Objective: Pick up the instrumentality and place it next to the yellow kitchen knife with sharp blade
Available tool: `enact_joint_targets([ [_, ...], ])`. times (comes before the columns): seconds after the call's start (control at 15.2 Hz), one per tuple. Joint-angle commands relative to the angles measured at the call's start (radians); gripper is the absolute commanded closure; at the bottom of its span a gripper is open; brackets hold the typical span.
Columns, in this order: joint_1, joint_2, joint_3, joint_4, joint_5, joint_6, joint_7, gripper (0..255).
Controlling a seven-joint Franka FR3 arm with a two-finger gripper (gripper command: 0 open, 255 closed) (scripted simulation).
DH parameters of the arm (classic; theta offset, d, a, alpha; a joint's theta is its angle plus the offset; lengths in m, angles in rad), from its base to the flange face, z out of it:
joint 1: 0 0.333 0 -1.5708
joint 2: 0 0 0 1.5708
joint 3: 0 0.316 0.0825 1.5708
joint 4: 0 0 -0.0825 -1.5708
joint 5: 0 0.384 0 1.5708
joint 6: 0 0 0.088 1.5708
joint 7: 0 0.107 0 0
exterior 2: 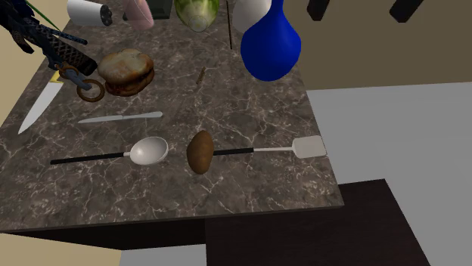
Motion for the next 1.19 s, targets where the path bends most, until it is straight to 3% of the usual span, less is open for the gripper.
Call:
enact_joint_targets([
  [0.0,0.0,0.0,0.0,0.0,0.0,0.0,0.0,0],
  [0.59,0.151,0.03,-0.093,-0.283,-0.078,0.314,-0.464,0],
  [1.12,0.276,0.187,-0.195,-0.452,-0.149,0.647,-0.873,0],
])
